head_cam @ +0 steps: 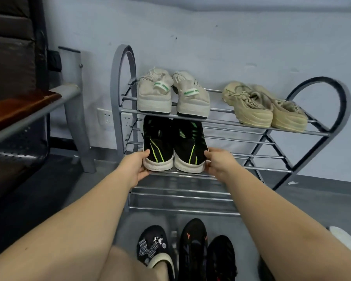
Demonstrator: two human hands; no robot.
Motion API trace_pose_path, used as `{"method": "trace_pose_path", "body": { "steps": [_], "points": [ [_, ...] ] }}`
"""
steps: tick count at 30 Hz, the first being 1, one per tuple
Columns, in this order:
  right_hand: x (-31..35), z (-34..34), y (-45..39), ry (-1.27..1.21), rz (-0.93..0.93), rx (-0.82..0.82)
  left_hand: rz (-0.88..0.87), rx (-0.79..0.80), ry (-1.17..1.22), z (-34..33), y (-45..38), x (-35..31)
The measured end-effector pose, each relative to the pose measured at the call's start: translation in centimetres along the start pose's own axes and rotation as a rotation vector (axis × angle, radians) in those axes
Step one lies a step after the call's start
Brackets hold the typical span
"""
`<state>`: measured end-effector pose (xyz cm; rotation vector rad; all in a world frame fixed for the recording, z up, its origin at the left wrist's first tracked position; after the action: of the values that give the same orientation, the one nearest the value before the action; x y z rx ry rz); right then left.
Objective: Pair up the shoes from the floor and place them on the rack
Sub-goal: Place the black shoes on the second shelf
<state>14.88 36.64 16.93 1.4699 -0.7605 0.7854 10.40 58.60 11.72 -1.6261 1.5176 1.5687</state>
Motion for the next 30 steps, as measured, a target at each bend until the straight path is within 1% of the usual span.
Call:
{"method": "trace_pose_path", "body": {
  "steps": [3,9,16,18,23,30],
  "points": [
    [0.4,-0.5,-1.2,0.016,0.000,-0.006,0.001,-0.007,-0.022,0.0,-0.9,0.2],
    [0.7,-0.9,-3.0,0.050,0.010,-0.058,-0.011,-0.038,0.008,0.2,-2.1,0.1],
    [0.1,-0.8,-4.5,0.076,-0.003,-0.091,-0.120,-0.117,-0.076,0.6,-3.5,-0.6],
    [-0.1,-0.5,-4.8,0.079,-0.006,-0.102,-0.128,-0.133,-0.085,1.1,-4.0,-0.6],
    [-0.4,-0.2,-5.5,0.055,-0.009,-0.118,-0.138,-0.130,-0.095,1.0,-4.3,-0.7],
    [0.2,-1.8,-5.4,0.133,0.029,-0.091,-0.149,-0.132,-0.200,0.7,-4.1,-0.9]
  ]
}}
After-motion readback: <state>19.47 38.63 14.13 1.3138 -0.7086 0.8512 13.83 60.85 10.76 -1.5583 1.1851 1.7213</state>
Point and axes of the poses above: each hand's wrist, its own y-axis away from the middle knuckle, its own z-axis out of the back of the hand, x = y × z, the point moved 9 cm from there along -y, towards the middle knuckle, and after that the axes turned 11 degrees about -z, right-handed, at the moved point
